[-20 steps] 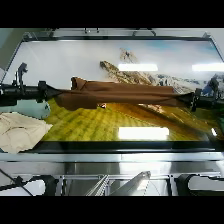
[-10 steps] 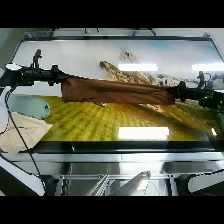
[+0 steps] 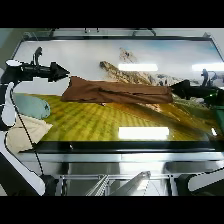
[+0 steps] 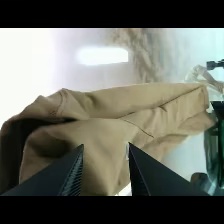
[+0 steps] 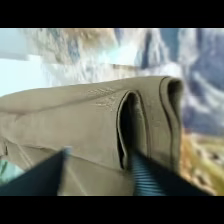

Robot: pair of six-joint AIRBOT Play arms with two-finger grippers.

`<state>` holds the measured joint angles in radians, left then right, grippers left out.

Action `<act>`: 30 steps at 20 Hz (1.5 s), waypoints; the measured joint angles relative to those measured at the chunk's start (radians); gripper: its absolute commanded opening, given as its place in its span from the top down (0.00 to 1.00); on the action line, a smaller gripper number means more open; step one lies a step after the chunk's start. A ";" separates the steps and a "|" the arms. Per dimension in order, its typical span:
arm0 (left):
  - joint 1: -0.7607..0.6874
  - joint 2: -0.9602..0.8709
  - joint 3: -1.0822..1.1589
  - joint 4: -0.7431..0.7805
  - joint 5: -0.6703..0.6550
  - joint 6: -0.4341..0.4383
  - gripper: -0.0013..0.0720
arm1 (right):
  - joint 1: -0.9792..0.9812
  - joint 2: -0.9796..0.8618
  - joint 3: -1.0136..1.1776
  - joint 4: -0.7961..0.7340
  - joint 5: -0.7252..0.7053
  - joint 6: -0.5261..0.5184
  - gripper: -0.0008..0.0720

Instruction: Fold the shirts.

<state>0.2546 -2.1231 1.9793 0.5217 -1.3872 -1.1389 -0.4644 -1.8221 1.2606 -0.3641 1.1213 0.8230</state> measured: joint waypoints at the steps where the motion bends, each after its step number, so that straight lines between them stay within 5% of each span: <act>1: 0.006 0.002 0.026 -0.001 -0.026 -0.009 0.58 | -0.015 0.000 0.018 -0.024 0.007 0.026 0.11; 4: 0.015 0.035 0.031 -0.002 -0.053 -0.034 0.59 | -0.032 -0.006 0.047 -0.071 0.000 0.078 0.11; 6: 0.008 0.060 -0.002 -0.002 -0.045 -0.047 0.90 | -0.026 -0.026 0.056 -0.089 -0.005 0.105 0.11; 7: -0.001 0.068 -0.019 -0.002 -0.041 -0.048 0.97 | -0.019 -0.040 0.058 -0.092 -0.006 0.121 0.11; 14: -0.132 0.086 -0.105 0.004 -0.005 -0.051 0.97 | 0.075 -0.112 0.069 -0.084 0.032 0.176 0.24; 15: -0.162 0.086 -0.116 0.010 0.016 -0.050 0.97 | 0.093 -0.115 0.070 -0.090 0.032 0.179 0.61; 16: -0.197 0.087 -0.128 0.020 0.043 -0.050 0.97 | 0.111 -0.119 0.069 -0.105 0.023 0.180 0.84; 18: -0.272 0.087 -0.150 0.058 0.113 -0.050 0.97 | 0.138 -0.122 0.069 -0.100 0.024 0.189 0.94; 24: -0.504 0.087 -0.200 0.209 0.390 -0.048 0.97 | 0.159 -0.082 0.070 -0.009 0.066 0.175 0.96; 30: -0.647 0.049 -0.210 0.280 0.518 -0.085 0.97 | 0.152 0.092 0.070 0.018 0.195 0.172 0.96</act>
<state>-0.3927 -2.0739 1.7695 0.8013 -0.8692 -1.2236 -0.3122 -1.7302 1.3308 -0.3466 1.3163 0.9947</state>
